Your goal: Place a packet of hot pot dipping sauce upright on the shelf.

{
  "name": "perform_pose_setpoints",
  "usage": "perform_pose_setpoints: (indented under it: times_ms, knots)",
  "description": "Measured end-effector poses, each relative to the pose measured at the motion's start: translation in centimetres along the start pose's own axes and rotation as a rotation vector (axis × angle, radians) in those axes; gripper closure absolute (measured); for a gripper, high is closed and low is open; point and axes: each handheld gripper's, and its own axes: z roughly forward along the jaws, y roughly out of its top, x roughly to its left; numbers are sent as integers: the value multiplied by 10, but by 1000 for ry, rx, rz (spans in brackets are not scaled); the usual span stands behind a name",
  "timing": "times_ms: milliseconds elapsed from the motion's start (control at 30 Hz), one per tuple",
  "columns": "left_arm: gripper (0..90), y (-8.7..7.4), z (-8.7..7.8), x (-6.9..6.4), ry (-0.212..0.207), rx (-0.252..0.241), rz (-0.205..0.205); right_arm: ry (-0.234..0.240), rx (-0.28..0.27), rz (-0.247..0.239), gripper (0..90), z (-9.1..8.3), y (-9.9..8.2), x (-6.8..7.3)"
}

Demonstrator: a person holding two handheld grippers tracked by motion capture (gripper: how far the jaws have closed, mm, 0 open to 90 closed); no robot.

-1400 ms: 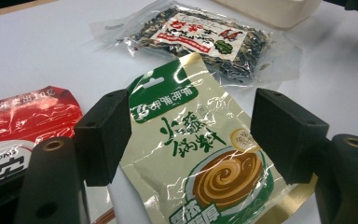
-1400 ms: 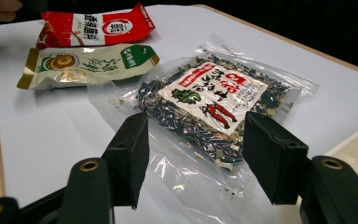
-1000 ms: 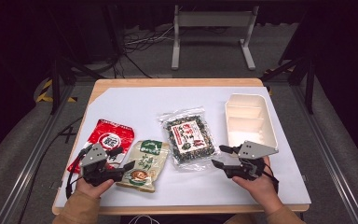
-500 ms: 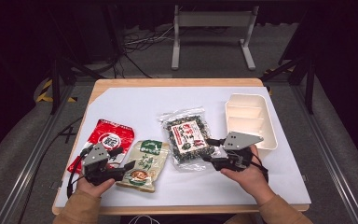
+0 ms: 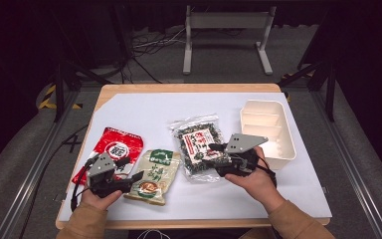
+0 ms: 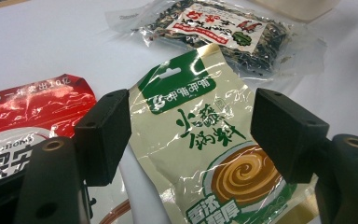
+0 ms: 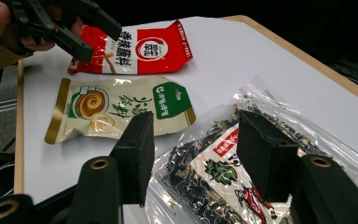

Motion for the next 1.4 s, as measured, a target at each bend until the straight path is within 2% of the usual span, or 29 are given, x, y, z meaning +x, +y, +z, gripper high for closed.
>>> perform_pose_setpoints:
  times_ms: [100, 333, 700, 900, 1000, 1200, 1400]
  knots:
    - [295, 0, 1, 1, -1, 3, -1, 15, 21, -1, 468, 6, 4, -1]
    - [295, -1, 0, 1, 0, 7, 2, 40, 110, 12, 490, 24, 17, -8]
    - [294, -7, -4, 2, 10, 26, -12, 83, 206, 53, 480, 51, 36, -28]
    - [294, -8, -4, 2, 9, 30, -23, 103, 261, 87, 464, 65, 38, -40]
    - [294, -8, -2, 4, 9, 37, -11, 134, 296, 100, 441, 74, 39, -43]
    - [294, -8, 2, 6, 1, 50, -24, 146, 335, 93, 432, 86, 41, -45]
    - [295, -8, 5, 6, -7, 61, -18, 178, 377, 120, 492, 99, 40, -49]
